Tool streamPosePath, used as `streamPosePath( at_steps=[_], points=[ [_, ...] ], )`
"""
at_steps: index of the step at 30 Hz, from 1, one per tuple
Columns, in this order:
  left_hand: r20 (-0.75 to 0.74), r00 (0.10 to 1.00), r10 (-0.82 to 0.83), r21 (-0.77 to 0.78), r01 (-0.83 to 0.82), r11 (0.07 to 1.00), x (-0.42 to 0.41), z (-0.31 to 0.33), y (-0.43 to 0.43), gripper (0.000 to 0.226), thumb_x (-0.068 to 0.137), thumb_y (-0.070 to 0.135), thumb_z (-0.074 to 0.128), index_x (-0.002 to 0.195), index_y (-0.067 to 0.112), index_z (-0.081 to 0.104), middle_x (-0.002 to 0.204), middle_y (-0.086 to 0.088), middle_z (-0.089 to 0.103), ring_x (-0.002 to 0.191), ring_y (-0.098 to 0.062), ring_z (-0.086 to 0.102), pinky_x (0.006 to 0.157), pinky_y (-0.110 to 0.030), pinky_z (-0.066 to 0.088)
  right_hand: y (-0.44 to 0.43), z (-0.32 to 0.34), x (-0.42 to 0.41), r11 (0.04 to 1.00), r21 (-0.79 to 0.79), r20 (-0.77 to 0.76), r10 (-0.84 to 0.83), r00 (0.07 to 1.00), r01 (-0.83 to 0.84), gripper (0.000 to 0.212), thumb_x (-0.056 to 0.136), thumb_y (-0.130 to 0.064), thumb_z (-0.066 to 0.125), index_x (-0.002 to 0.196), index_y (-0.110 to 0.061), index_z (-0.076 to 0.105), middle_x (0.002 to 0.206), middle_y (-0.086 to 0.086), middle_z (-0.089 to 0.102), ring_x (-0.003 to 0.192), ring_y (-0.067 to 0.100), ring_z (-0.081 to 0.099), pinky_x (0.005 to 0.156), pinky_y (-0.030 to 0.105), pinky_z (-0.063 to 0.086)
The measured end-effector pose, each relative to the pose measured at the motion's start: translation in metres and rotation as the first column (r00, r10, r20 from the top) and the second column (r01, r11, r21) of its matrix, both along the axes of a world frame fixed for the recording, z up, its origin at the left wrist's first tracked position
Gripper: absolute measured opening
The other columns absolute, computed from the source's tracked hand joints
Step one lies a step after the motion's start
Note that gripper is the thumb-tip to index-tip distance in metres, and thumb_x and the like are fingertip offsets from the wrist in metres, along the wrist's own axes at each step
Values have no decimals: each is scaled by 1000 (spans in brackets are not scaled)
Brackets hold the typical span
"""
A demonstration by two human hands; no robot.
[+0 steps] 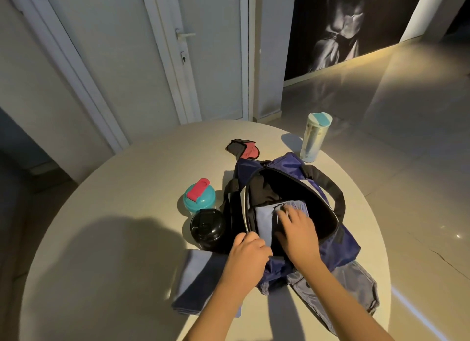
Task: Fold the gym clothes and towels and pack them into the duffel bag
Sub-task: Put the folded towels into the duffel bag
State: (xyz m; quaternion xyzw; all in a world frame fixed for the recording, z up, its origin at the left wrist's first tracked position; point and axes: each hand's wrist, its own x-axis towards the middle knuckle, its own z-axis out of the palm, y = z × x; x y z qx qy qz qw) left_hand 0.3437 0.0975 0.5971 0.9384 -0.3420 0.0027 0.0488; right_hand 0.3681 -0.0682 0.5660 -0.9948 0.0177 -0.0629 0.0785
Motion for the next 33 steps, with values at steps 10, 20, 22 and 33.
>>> streamPosePath(
  at_steps=[10, 20, 22, 33],
  points=[
    [46, 998, -33, -27, 34, 999, 1, -9, 8, 14, 58, 25, 79, 65, 30, 68, 62, 13, 57, 71, -11, 55, 78, -22, 33, -1, -11, 6, 990, -140, -280, -58, 958, 19, 76, 88, -56, 51, 149, -18, 26, 157, 13, 15, 145, 32, 11, 112, 58, 2],
    [0, 1000, -12, -203, 12, 979, -9, -19, 20, 39, 56, 25, 85, 92, 32, 70, 94, 18, 66, 99, -6, 60, 92, -24, 47, 4, -9, -12, 983, -156, -287, -141, 948, 99, 51, 96, -20, 41, 145, -11, 33, 155, 12, 23, 144, 28, 17, 115, 52, 7],
    [3, 1000, 15, -251, -14, 968, -15, -17, 29, 45, 62, 21, 82, 104, 29, 68, 112, 14, 64, 112, -9, 57, 96, -29, 48, 12, -5, -20, 988, -61, -106, -148, 983, 142, 42, 82, -13, 59, 123, -7, 60, 135, 16, 52, 130, 33, 44, 108, 56, 27],
    [-323, 722, 612, -173, -681, 712, -37, -43, 129, 37, 96, 27, 46, 132, 19, 46, 135, 1, 46, 122, -17, 43, 94, -27, 38, 118, -12, -110, 892, 438, 104, -175, 979, 113, 35, 87, -37, 41, 73, -10, 60, 77, 5, 52, 66, 27, 55, 55, 32, 37]
  ],
)
